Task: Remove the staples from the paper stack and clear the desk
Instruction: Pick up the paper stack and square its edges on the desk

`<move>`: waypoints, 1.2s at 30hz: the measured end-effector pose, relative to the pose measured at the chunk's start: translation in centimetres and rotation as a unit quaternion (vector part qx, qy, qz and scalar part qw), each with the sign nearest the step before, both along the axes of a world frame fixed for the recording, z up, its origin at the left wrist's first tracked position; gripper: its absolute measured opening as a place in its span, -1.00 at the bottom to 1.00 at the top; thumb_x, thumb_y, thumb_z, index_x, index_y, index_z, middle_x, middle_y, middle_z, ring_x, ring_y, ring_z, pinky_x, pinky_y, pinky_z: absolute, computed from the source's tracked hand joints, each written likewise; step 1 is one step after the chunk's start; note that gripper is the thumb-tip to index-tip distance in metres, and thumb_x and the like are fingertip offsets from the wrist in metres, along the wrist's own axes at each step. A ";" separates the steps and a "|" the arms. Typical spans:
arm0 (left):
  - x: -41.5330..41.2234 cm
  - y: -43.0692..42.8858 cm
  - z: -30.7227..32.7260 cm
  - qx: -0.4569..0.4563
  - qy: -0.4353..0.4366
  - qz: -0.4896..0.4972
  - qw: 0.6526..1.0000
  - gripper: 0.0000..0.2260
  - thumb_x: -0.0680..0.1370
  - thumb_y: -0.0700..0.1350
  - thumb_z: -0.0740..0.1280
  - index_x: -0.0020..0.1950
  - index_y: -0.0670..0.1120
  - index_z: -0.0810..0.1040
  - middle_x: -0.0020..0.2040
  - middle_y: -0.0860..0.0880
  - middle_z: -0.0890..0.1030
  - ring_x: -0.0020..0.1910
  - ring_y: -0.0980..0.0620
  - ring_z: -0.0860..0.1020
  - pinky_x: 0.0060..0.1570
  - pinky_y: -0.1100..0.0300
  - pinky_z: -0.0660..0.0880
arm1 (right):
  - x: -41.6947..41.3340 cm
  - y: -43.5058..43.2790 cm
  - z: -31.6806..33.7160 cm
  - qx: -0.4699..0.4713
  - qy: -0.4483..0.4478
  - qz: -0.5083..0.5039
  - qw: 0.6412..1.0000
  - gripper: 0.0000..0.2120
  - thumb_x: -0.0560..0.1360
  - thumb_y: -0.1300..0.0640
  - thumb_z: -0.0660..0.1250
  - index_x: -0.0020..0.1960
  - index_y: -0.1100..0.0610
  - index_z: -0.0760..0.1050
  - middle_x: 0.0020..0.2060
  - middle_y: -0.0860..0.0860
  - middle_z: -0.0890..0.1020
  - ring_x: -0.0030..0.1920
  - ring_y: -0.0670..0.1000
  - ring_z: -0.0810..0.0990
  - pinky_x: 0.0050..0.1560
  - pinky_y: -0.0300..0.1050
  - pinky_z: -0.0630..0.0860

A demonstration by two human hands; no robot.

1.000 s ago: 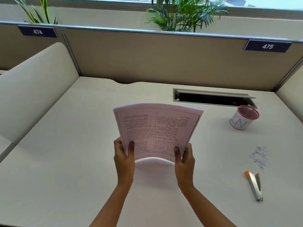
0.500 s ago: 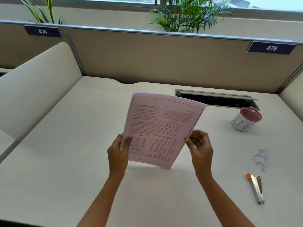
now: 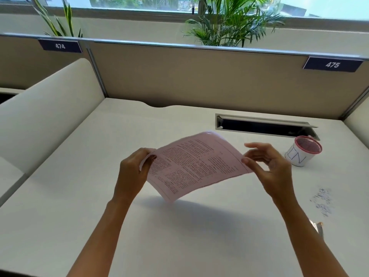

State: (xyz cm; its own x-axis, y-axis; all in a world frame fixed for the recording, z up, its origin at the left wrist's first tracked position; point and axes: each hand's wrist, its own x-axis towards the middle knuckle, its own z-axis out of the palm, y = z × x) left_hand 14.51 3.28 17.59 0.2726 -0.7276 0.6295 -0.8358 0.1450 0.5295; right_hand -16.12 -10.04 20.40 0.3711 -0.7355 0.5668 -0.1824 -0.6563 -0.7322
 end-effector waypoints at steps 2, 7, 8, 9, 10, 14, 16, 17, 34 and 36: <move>0.0 -0.3 0.5 0.005 -0.027 -0.027 0.999 -0.86 0.52 -0.28 0.34 0.04 -0.16 0.62 -0.09 0.06 0.61 -0.18 0.16 0.54 -0.22 0.47 0.47 | 0.1 0.0 0.3 -0.006 0.061 0.033 0.998 -0.67 0.43 0.04 0.45 0.16 0.04 0.51 -0.07 -0.18 0.67 -0.09 -0.10 0.65 -0.04 -0.31 0.58; -0.5 -1.4 1.7 0.022 -0.061 -0.041 0.997 -0.85 0.52 -0.27 0.33 0.05 -0.11 0.61 -0.03 0.01 0.65 -0.10 -0.01 0.58 -0.06 0.20 0.50 | 1.6 0.2 -1.1 0.055 0.060 0.053 0.995 -0.79 0.45 0.25 0.40 0.02 -0.01 0.59 -0.22 -0.33 0.65 -0.20 -0.12 0.65 -0.29 -0.26 0.57; -0.5 -1.7 1.9 0.001 -0.082 -0.024 0.996 -0.86 0.52 -0.23 0.34 0.05 -0.10 0.60 -0.03 -0.01 0.66 -0.08 -0.02 0.58 0.03 0.15 0.47 | 1.8 0.1 -1.6 0.076 0.046 0.048 0.995 -0.81 0.46 0.25 0.38 -0.02 -0.02 0.60 -0.23 -0.35 0.65 -0.20 -0.13 0.65 -0.30 -0.27 0.58; -0.5 -1.8 2.0 -0.026 -0.094 0.002 0.995 -0.87 0.54 -0.16 0.34 0.07 -0.09 0.59 -0.01 -0.02 0.67 -0.05 0.00 0.58 0.13 0.11 0.41 | 1.9 0.1 -1.9 0.097 0.028 0.044 0.994 -0.80 0.46 0.25 0.37 -0.05 -0.05 0.60 -0.23 -0.35 0.66 -0.20 -0.15 0.66 -0.28 -0.27 0.59; -0.5 -2.0 2.0 -0.050 -0.085 0.036 0.995 -0.83 0.55 -0.09 0.33 0.13 -0.07 0.55 0.06 -0.02 0.65 0.03 0.03 0.56 0.23 0.07 0.33 | 2.0 0.1 -2.3 0.118 0.009 0.038 0.992 -0.78 0.47 0.26 0.36 -0.08 -0.07 0.60 -0.23 -0.32 0.67 -0.18 -0.14 0.66 -0.27 -0.28 0.60; -0.8 -1.8 1.1 -0.081 0.149 0.116 0.979 -0.35 0.49 -0.06 0.43 0.48 -0.11 0.20 0.49 0.04 0.28 0.47 0.10 0.25 0.47 0.12 0.15 | 2.0 0.5 -2.8 0.183 -0.064 0.000 0.981 -0.80 0.50 0.32 0.31 -0.10 0.03 0.58 -0.18 -0.13 0.66 -0.17 -0.20 0.66 -0.24 -0.38 0.57; -0.4 -1.7 0.0 -0.039 0.308 0.053 0.949 -0.32 0.48 -0.05 0.41 0.50 -0.08 0.13 0.51 0.00 0.27 0.47 0.07 0.28 0.43 0.21 0.27 | 1.8 0.7 -3.0 0.203 -0.085 -0.014 0.975 -0.84 0.51 0.35 0.28 -0.07 0.12 0.56 -0.17 -0.08 0.64 -0.19 -0.22 0.65 -0.25 -0.40 0.56; -0.2 -1.7 -0.6 -0.005 0.384 0.016 0.923 -0.38 0.49 -0.04 0.39 0.46 -0.07 0.19 0.44 -0.05 0.38 0.40 0.04 0.38 0.38 0.16 0.36 | 1.8 0.7 -3.2 0.213 -0.098 -0.017 0.972 -0.85 0.51 0.35 0.27 -0.08 0.15 0.55 -0.18 -0.09 0.65 -0.18 -0.20 0.65 -0.25 -0.39 0.57; -5.4 -4.3 -4.9 0.017 0.429 0.091 0.899 -0.87 0.63 -0.21 0.20 -0.01 0.00 0.48 -0.09 0.04 0.59 -0.14 0.16 0.57 -0.27 0.43 0.49 | 2.1 0.4 -10.8 0.261 -0.153 -0.198 0.932 -0.83 0.55 0.24 0.30 0.09 0.02 0.47 -0.07 -0.09 0.63 0.00 -0.01 0.60 -0.07 -0.26 0.57; -5.7 -4.4 -5.8 0.039 0.413 0.098 0.904 -0.93 0.63 -0.17 0.20 0.08 -0.09 0.45 -0.06 0.05 0.57 -0.10 0.16 0.56 -0.27 0.46 0.49 | 1.9 0.5 -11.9 0.275 -0.144 -0.203 0.929 -0.83 0.54 0.22 0.31 0.11 0.09 0.43 0.01 0.01 0.61 0.08 0.05 0.59 -0.05 -0.30 0.59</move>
